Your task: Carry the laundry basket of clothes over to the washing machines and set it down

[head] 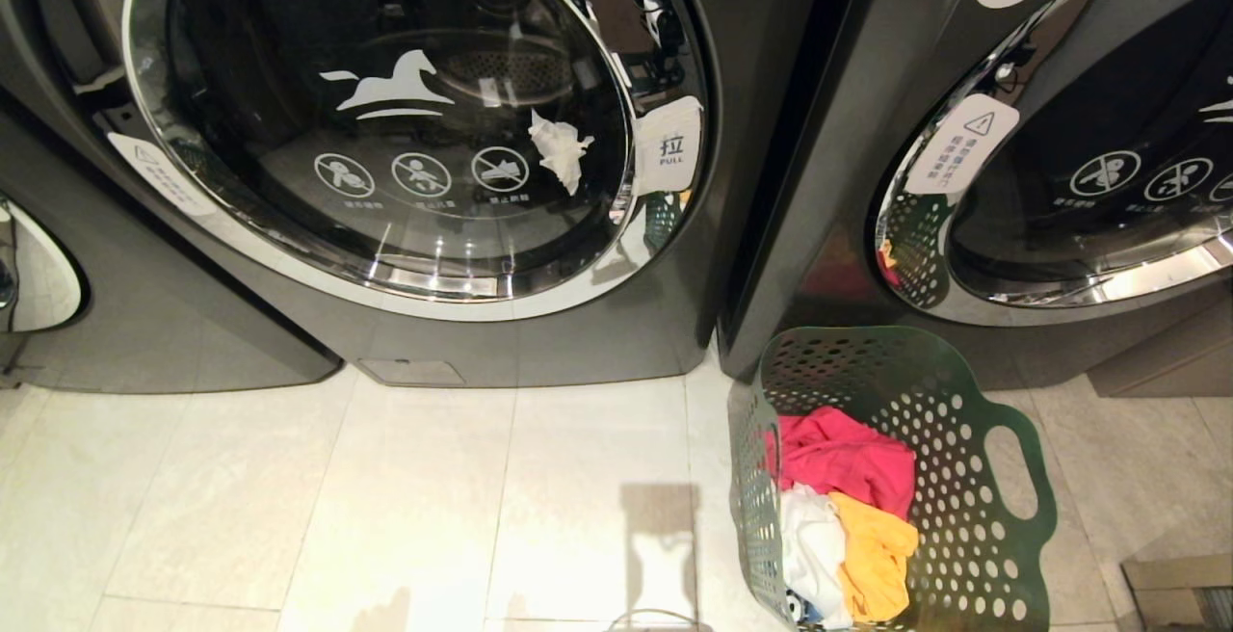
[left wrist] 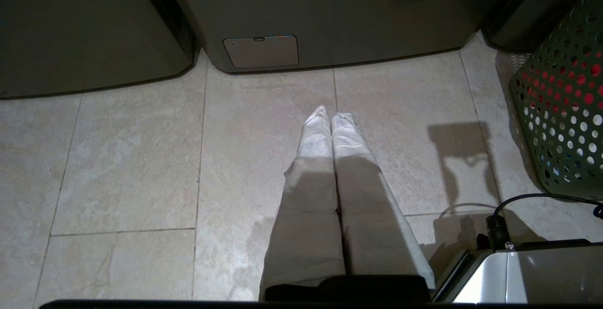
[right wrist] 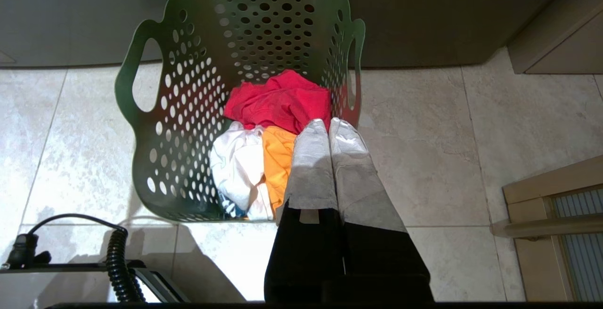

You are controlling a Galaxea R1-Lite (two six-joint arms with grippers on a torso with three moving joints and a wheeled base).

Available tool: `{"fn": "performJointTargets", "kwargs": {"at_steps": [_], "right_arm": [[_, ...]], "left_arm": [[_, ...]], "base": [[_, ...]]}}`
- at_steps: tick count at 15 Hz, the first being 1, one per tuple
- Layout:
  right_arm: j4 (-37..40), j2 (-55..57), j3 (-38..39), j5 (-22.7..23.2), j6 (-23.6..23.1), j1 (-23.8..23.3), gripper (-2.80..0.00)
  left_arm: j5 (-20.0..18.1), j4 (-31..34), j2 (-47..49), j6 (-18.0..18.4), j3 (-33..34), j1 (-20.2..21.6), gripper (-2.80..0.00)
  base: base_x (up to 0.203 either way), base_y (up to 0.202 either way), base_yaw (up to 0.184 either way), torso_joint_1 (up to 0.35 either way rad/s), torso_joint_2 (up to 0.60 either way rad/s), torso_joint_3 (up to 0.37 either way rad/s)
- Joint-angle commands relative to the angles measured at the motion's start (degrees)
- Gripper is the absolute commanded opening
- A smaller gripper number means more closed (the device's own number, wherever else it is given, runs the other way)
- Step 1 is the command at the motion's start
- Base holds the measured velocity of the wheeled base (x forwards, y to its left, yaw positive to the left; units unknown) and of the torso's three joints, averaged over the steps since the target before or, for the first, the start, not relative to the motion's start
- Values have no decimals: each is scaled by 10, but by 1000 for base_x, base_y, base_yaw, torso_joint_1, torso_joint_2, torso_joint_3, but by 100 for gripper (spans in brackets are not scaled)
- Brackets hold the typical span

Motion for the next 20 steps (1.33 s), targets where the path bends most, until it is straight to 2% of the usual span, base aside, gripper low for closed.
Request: {"fn": "performJointTargets", "kwargs": {"at_steps": [1, 20], "right_arm": [[0, 0, 0, 0, 0, 0, -280], [0, 0, 0, 0, 2, 0, -280]], "left_arm": [[0, 0, 0, 1, 0, 0, -280], [2, 0, 0, -6, 0, 0, -280]], "base": [[0, 0, 0, 0, 0, 0], [0, 0, 0, 0, 0, 0]]}}
